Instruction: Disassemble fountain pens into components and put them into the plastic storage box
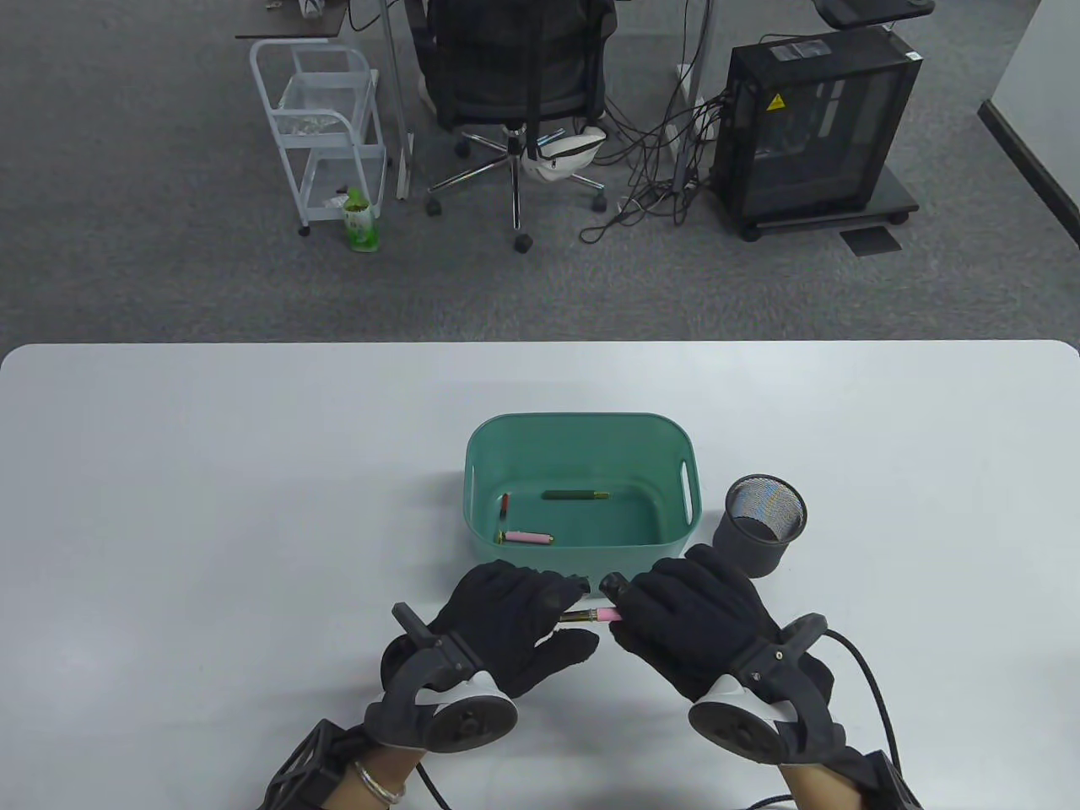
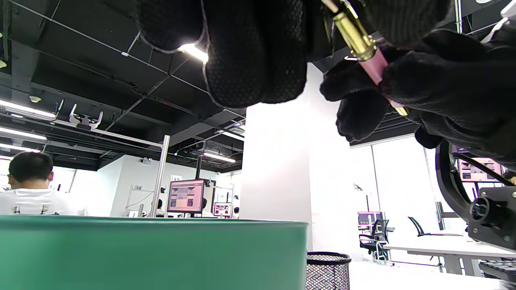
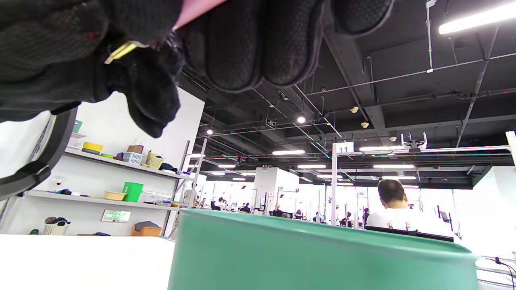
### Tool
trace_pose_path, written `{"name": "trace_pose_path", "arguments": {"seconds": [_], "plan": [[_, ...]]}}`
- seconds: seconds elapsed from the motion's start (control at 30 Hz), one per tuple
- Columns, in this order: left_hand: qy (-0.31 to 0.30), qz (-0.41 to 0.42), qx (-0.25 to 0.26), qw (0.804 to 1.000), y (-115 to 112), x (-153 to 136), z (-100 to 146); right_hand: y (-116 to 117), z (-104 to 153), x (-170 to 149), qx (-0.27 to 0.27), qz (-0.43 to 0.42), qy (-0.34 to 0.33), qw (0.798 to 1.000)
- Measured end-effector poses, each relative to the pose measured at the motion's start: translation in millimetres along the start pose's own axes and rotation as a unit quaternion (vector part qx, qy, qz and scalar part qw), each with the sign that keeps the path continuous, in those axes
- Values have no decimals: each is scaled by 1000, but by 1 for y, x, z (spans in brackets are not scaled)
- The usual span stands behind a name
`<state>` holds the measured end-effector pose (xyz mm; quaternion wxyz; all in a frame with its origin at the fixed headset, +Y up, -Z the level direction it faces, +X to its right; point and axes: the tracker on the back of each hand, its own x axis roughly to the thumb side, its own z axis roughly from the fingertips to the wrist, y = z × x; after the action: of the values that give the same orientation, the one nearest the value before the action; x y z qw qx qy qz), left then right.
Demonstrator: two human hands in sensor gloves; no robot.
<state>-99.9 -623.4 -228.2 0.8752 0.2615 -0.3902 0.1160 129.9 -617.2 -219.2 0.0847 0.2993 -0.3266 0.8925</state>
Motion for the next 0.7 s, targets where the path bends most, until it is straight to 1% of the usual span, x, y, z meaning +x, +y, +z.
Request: {"name": "trace_pose_path", "arguments": {"seconds": [0.7], "plan": [[-1, -7, 0, 1000, 0, 2, 0, 1, 0, 0, 2, 0, -1, 1000]]}}
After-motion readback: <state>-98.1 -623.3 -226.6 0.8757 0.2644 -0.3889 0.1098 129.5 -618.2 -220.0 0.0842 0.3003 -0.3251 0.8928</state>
